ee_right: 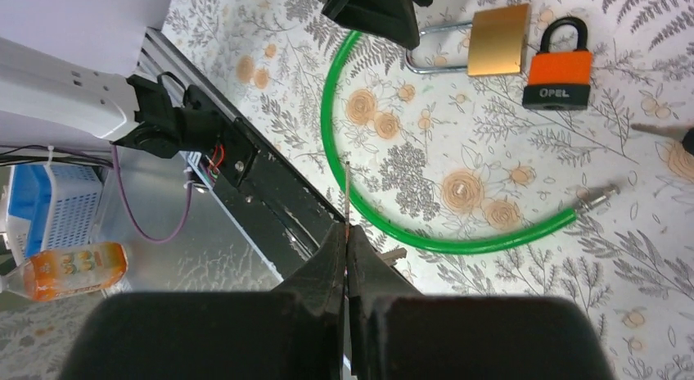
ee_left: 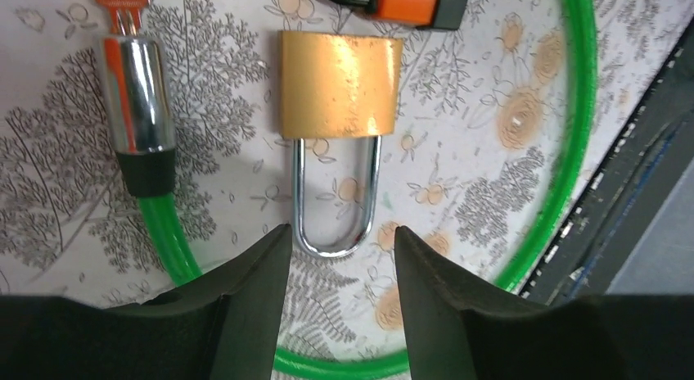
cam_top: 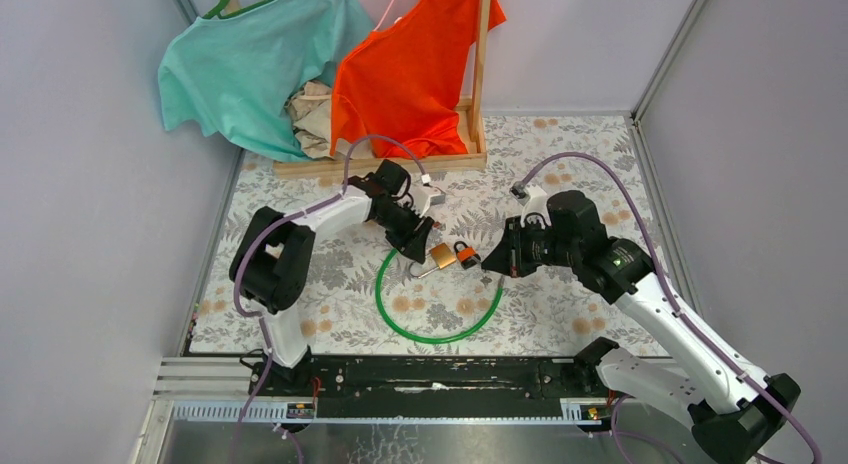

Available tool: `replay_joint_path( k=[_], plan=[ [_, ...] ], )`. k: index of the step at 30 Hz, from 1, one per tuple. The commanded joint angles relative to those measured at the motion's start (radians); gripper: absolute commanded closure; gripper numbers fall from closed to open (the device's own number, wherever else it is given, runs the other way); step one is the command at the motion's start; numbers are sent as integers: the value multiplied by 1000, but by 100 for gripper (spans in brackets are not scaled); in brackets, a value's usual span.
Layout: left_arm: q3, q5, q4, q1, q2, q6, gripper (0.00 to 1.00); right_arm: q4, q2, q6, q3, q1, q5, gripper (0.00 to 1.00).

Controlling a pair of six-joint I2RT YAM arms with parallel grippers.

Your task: Unlock with the key

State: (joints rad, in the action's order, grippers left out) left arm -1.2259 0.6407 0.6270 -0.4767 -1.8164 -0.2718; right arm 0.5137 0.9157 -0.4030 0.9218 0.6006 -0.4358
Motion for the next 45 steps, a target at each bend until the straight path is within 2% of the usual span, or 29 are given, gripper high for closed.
replay_joint_path(
  k=[1, 5, 8, 18, 25, 33, 40, 45],
  plan=[
    [3, -19, -115, -30, -3, -48, 44, 69, 4, 30, 61, -5, 62, 100],
    [63, -33, -49, -107, 43, -222, 44, 56, 5, 28, 55, -5, 62, 100],
    [82, -59, -12, -137, 35, -287, 46, 52, 7, 30, 62, -5, 63, 100],
    [113, -174, 42, -144, 37, -522, 49, 69, -4, 41, 68, -5, 66, 100],
    [156, -188, 49, -153, 67, -771, 47, 72, -13, 46, 75, -5, 68, 100],
    [168, -232, 33, -173, 66, -901, 48, 82, -36, 35, 87, -5, 82, 100],
    [177, -206, 122, -184, 118, -1080, 48, 113, -43, 56, 105, -6, 111, 100],
    [176, -220, 160, -213, 88, -1140, 53, 127, -44, 67, 119, -5, 133, 100]
  ],
)
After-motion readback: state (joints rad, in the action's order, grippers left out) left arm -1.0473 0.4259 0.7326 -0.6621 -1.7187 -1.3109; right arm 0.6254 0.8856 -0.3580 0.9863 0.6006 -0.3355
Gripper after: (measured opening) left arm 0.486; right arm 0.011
